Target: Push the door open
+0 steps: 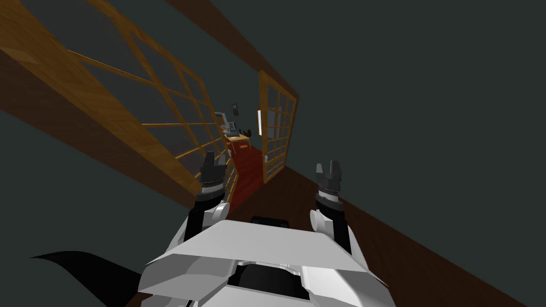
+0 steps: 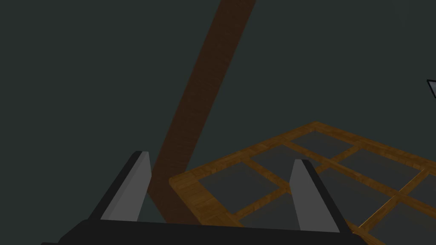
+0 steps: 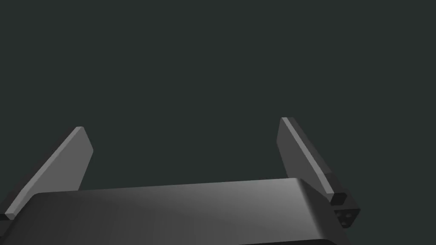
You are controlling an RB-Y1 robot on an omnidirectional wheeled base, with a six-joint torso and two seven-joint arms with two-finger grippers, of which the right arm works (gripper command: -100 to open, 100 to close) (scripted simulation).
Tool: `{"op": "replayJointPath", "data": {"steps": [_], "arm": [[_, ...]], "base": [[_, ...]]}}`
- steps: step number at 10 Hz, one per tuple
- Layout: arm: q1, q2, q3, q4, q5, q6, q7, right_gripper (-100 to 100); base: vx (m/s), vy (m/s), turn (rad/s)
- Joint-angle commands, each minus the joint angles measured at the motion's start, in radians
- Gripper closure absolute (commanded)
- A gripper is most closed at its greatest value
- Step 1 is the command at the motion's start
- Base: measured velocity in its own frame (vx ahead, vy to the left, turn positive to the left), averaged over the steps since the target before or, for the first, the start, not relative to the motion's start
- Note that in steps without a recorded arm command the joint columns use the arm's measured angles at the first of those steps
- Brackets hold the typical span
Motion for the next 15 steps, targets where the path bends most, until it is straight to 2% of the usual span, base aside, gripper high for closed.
{"op": "replayJointPath", "data": {"steps": [1,5,8,11,12,15], "arm": [[-0.001,-0.018,0.000,0.030,0.027,-0.022,0.022,-100],[-0.004,-0.050,-0.001,0.099,0.089,-0.072,0.073,-100],[-0.006,-0.076,-0.001,0.172,0.154,-0.125,0.125,-100],[-0.008,-0.092,-0.001,0.228,0.204,-0.166,0.166,-100],[-0.009,-0.099,-0.002,0.258,0.231,-0.188,0.189,-100],[-0.011,-0.110,-0.002,0.305,0.273,-0.222,0.223,-100]], "base": [[0.045,0.035,-0.003],[0.157,0.012,-0.027],[0.130,0.024,-0.025],[0.137,0.030,-0.022],[0.121,0.019,-0.022],[0.118,0.031,-0.022]]}}
